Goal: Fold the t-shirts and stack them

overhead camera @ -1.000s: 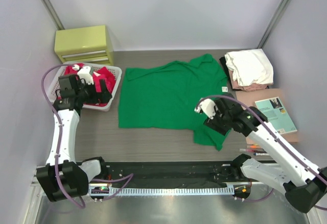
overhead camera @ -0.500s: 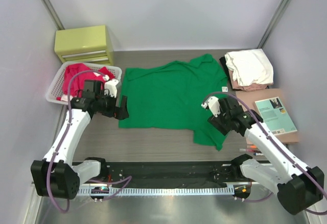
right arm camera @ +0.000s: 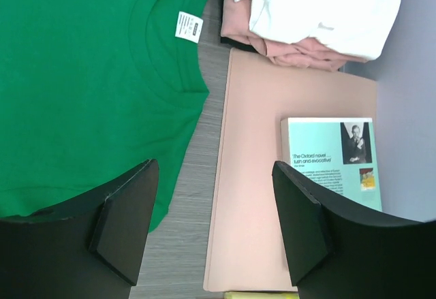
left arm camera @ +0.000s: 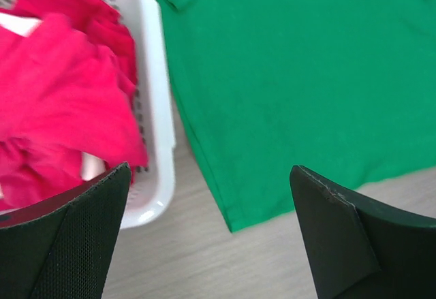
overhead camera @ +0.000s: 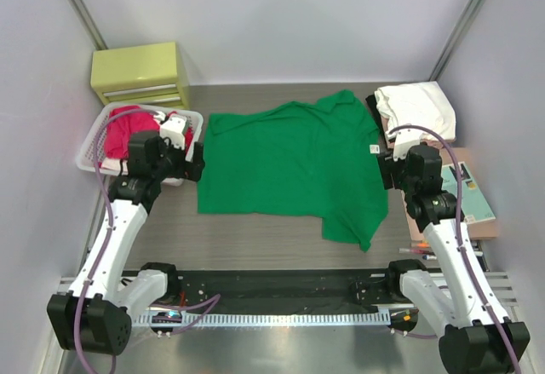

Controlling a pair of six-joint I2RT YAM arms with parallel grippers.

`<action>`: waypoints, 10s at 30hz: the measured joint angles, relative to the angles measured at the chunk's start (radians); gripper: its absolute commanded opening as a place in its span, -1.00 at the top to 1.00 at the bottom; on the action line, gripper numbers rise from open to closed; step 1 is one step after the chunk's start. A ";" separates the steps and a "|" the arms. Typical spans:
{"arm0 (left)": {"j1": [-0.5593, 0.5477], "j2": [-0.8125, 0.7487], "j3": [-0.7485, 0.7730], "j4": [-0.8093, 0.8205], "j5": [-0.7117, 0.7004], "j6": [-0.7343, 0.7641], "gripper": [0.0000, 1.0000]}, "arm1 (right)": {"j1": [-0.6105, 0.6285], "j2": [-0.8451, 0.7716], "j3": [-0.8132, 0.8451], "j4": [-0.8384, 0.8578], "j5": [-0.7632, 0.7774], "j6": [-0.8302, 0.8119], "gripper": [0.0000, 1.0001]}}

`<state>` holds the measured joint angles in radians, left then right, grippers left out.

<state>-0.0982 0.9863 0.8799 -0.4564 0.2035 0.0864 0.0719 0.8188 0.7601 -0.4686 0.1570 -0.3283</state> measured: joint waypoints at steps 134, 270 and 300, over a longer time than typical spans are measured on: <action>-0.210 1.413 1.145 -0.137 -0.613 -0.303 -1.00 | -0.024 0.944 0.549 0.215 -0.452 0.060 -0.57; -0.282 1.102 0.624 -0.005 -0.338 -0.360 -1.00 | 0.117 1.121 0.497 0.235 -0.093 0.078 -0.62; -0.329 0.659 0.131 0.163 -0.238 -0.454 -1.00 | 0.117 0.555 0.144 0.029 -0.282 0.148 -0.66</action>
<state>-0.4271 1.6455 1.0107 -0.2932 -0.0349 -0.3676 0.1886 1.3743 0.9039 -0.4393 -0.1249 -0.1806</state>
